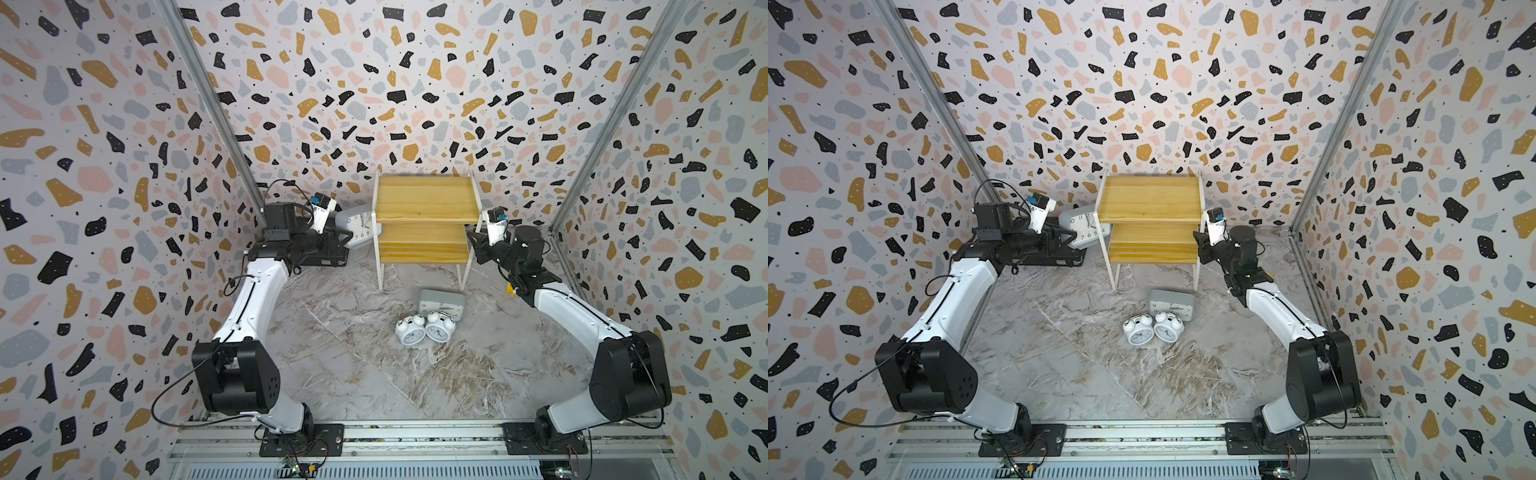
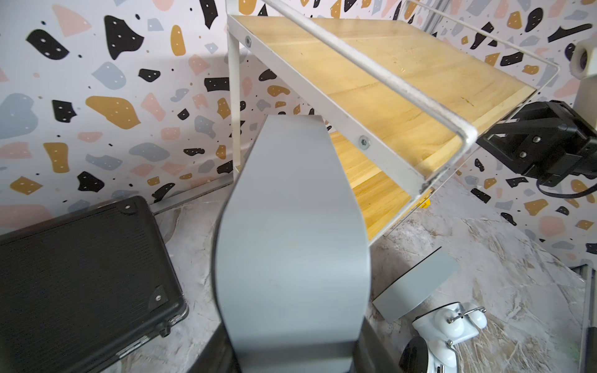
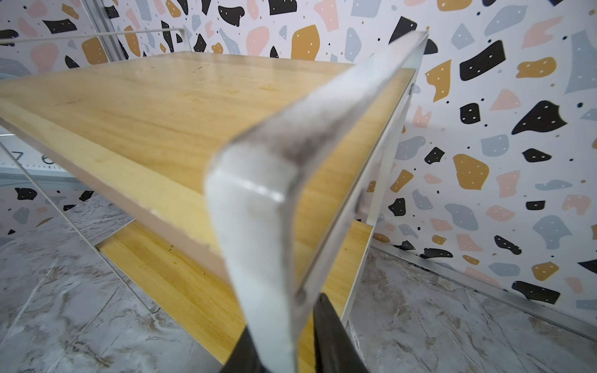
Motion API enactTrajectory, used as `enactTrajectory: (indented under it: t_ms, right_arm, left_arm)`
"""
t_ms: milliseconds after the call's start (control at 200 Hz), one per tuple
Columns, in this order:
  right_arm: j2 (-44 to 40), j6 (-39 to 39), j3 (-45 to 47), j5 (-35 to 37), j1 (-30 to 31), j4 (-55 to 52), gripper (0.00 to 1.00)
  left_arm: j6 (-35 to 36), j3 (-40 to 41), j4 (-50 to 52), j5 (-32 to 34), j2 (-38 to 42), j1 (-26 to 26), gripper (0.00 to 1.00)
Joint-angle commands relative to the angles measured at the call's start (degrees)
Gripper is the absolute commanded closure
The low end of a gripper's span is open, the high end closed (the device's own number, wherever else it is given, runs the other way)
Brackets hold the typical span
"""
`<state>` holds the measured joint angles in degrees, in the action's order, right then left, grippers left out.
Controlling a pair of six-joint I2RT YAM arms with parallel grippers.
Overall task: Place the alarm clocks on the shelf by style
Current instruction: Place the alarm on the shelf.
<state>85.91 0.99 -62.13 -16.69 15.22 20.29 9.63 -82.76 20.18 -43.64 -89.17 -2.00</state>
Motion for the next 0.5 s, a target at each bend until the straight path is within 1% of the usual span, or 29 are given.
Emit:
enactTrajectory:
  t_ms: [0, 140, 210, 310, 425, 496]
  right_arm:
    - [-0.5, -0.6, -2.8, -0.7, -0.2, 1.5, 0.76]
    - [-0.4, -0.8, -3.2, -1.1, -0.2, 1.1, 0.78]
    - [-0.5, -0.9, -3.3, -1.2, -0.2, 0.8, 0.78]
    - [-0.4, -1.0, -3.7, -1.4, -0.2, 0.3, 0.79]
    - [-0.4, -1.0, -3.9, -1.9, -0.2, -0.2, 0.79]
    - [-0.6, -1.0, -4.1, -1.8, -0.2, -0.5, 0.79]
  left_arm:
    - [2.3, 0.1, -7.9, -6.8, -0.2, -0.3, 0.91]
    - [6.2, -0.3, -8.6, -10.7, -2.8, -0.3, 0.91]
    - [6.9, -0.2, -9.4, -12.7, -4.0, -0.3, 0.91]
    - [7.4, 1.1, -15.8, -16.0, -5.6, -0.3, 0.91]
    - [8.0, 1.3, -19.1, -17.6, -7.6, -0.3, 0.91]
    - [9.0, 1.1, -20.8, -20.2, -8.8, -0.3, 0.91]
